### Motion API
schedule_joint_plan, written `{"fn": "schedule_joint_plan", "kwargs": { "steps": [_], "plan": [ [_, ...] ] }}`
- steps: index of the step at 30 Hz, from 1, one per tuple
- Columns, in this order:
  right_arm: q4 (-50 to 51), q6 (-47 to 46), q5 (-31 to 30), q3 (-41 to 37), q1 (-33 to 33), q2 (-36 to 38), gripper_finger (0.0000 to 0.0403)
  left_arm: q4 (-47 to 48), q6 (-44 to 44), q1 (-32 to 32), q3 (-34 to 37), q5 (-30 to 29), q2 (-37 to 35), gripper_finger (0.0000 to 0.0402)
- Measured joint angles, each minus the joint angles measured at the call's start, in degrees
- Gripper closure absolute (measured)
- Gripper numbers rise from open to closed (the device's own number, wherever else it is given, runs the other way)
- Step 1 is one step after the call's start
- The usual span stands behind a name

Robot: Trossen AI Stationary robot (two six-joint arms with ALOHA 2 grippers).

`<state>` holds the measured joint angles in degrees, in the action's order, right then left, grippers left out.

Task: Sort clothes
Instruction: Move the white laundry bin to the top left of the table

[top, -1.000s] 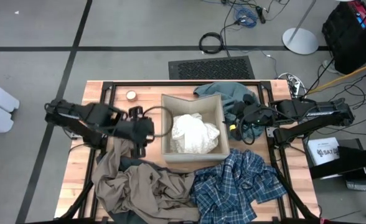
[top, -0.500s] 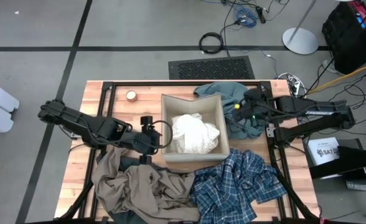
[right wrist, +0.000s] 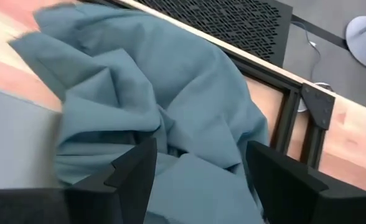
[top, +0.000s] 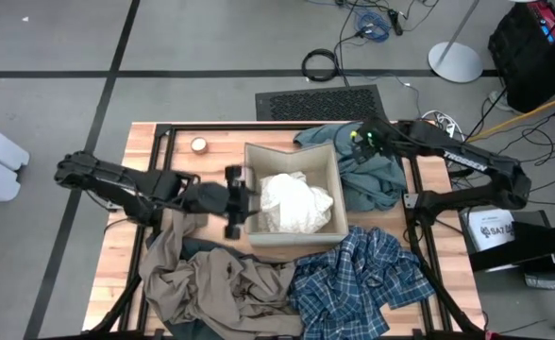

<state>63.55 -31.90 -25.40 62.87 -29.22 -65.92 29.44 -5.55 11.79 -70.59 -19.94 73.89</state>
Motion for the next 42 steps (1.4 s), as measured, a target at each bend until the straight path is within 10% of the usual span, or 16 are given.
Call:
{"fn": "schedule_joint_plan", "kwargs": {
  "steps": [16, 42],
  "plan": [
    [-12.05, 15.79, 6.35, 0.02, -6.47, -9.51, 0.0165, 1.71, 0.14, -23.71, -0.02, 15.09, 6.51, 0.0203],
    [-9.92, 15.43, 6.36, 0.02, -8.99, -5.74, 0.0165, 2.32, -11.61, -50.59, -0.02, 5.40, 6.44, 0.0203]
  ]
}}
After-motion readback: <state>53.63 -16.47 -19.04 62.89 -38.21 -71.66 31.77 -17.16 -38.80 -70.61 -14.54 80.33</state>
